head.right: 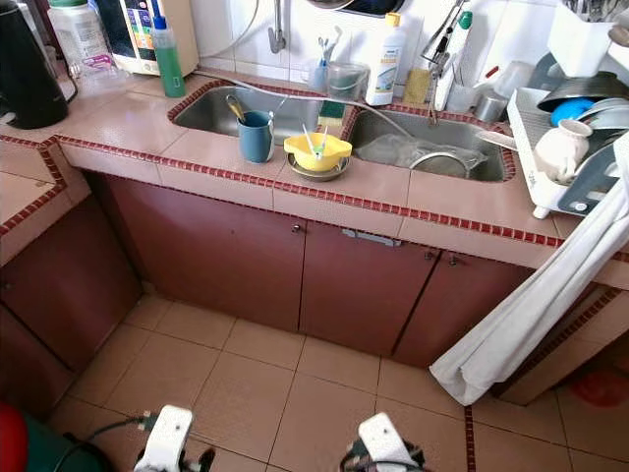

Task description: Kitchen organization

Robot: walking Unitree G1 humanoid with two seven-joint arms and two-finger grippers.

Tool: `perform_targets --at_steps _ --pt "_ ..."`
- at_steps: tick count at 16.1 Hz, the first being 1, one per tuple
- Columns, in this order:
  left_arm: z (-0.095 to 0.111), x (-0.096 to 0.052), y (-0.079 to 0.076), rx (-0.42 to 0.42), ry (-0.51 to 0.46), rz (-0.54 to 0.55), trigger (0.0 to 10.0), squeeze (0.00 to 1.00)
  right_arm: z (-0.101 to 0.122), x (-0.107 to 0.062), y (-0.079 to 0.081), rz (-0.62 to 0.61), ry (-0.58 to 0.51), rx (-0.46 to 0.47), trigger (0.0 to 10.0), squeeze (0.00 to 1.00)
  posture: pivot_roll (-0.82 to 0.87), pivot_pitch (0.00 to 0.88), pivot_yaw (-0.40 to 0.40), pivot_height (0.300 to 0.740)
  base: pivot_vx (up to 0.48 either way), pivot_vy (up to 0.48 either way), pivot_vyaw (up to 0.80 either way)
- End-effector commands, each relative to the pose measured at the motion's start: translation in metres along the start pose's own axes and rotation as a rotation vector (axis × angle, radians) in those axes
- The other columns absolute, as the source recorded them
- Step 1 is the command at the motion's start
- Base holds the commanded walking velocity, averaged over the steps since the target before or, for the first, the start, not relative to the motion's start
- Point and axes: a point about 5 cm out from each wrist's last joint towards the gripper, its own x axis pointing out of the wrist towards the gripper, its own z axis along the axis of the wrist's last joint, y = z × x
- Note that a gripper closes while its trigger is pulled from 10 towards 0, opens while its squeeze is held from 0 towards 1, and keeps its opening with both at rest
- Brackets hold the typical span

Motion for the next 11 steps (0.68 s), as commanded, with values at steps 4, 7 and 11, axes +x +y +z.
perform_targets --at_steps 4,7,11 --pt "0.051 0.004 0.014 -0.018 -0.245 0.041 10.0 1.0 0.049 0.004 -0.012 -0.025 -0.226 0.118 10.0 1.0 0.0 0.0 -0.034 0.74 0.0 0.0 0.0" --pt "0.081 0.002 0.018 -0.026 -0.399 0.04 10.0 0.0 0.076 0.004 -0.017 -0.033 -0.34 0.133 10.0 1.0 0.0 0.0 -0.037 0.74 0.0 0.0 0.0" --pt "0.121 -0.017 0.028 -0.082 -0.695 0.061 10.0 0.0 0.12 -0.002 -0.032 -0.027 -0.541 0.25 10.0 0.04 -0.01 0.0 -0.038 0.74 0.0 0.0 0.0"
